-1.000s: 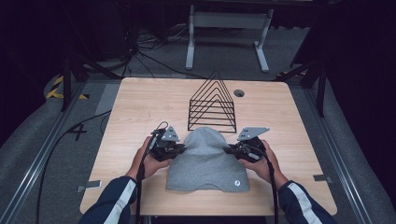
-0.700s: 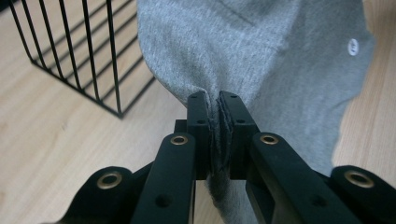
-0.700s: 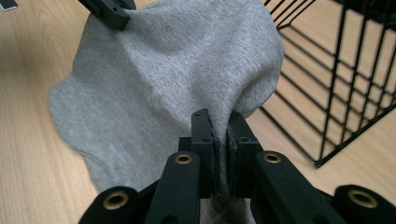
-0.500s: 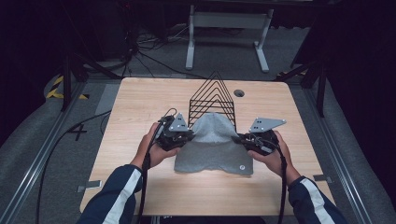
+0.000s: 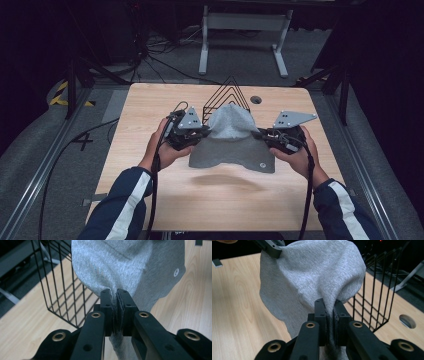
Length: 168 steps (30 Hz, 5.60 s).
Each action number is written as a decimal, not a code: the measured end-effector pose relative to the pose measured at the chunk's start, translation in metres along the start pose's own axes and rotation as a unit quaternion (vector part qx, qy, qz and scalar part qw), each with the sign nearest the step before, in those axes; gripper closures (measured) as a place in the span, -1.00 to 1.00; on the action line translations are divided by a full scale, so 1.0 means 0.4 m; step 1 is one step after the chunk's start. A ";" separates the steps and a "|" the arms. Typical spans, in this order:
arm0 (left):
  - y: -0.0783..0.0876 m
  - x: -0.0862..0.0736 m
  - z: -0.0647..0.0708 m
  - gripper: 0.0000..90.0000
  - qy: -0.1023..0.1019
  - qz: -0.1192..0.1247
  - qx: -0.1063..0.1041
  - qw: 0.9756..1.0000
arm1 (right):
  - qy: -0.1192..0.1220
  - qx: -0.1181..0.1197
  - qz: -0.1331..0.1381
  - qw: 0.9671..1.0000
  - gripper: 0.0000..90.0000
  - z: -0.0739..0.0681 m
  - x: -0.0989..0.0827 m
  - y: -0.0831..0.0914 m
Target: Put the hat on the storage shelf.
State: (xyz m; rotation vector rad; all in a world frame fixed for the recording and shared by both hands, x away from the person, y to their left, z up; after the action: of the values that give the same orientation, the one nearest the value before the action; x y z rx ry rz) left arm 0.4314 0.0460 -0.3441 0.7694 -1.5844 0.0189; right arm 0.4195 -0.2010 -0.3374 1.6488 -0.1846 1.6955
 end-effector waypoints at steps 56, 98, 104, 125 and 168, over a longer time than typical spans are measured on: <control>-0.032 0.240 -0.305 0.87 0.017 0.043 0.065 0.997 | -0.014 -0.068 0.076 0.995 0.88 0.265 0.275 -0.057; -0.138 0.020 -0.244 0.86 0.048 0.006 0.039 0.998 | -0.030 -0.043 0.017 0.998 0.88 0.224 0.072 -0.130; -0.155 -0.021 -0.235 0.86 0.064 0.005 0.033 0.997 | -0.042 -0.035 0.002 0.999 0.88 0.215 0.017 -0.156; -0.232 -0.143 -0.197 0.86 0.086 -0.028 0.017 0.996 | -0.071 -0.037 -0.048 0.996 0.88 0.209 -0.128 -0.222; -0.106 -0.187 -0.175 0.65 0.049 -0.067 0.048 0.995 | -0.051 -0.083 -0.073 0.993 0.58 0.189 -0.137 -0.142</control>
State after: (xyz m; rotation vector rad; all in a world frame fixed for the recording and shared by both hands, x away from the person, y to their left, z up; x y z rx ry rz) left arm 0.5103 0.0784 -0.4148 0.9352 -1.4450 0.0351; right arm 0.5073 -0.2265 -0.3974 1.5855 -0.2419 1.4492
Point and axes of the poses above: each handheld gripper's, and its own axes: y roughly backward along the jaws, x roughly out of its top, z roughly to its right, the point moved 5 cm from there along -y, roughly forward along the jaws, and after that the axes turned 10 degrees about z, right-handed, at the moved point
